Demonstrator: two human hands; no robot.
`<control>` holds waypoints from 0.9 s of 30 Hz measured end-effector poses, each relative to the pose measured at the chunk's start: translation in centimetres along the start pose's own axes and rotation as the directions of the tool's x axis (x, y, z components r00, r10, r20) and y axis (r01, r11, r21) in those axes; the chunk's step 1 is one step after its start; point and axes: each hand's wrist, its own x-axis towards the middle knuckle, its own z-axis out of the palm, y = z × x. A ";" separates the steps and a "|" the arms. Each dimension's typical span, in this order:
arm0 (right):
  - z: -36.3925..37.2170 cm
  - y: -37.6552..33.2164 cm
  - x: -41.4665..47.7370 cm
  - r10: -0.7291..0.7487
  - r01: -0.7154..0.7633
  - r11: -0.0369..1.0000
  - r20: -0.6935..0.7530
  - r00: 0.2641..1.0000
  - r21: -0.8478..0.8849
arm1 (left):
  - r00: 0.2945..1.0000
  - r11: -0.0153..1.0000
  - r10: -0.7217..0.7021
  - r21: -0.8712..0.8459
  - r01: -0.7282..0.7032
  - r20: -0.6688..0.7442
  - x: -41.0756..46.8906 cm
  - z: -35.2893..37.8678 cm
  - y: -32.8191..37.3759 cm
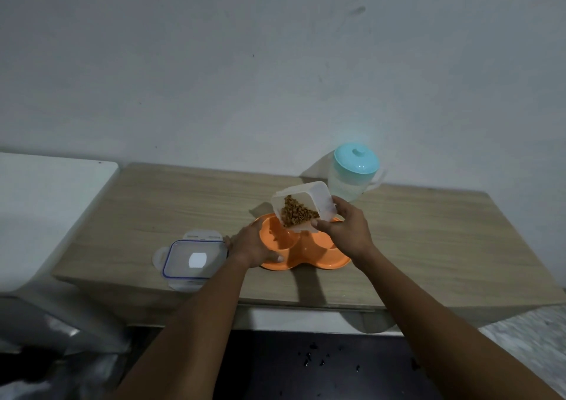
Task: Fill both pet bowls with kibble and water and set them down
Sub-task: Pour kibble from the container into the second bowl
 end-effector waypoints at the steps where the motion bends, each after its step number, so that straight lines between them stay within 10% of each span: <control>1: 0.0 0.1 -0.1 0.001 -0.001 1.000 -0.010 1.000 0.001 | 1.000 1.000 0.006 0.003 -0.006 0.002 0.0 0.0 -0.2; 27: -0.1 0.0 -0.1 -0.001 0.001 1.000 0.004 1.000 -0.007 | 1.000 0.994 0.028 0.104 -0.028 0.001 -0.8 -0.8 0.4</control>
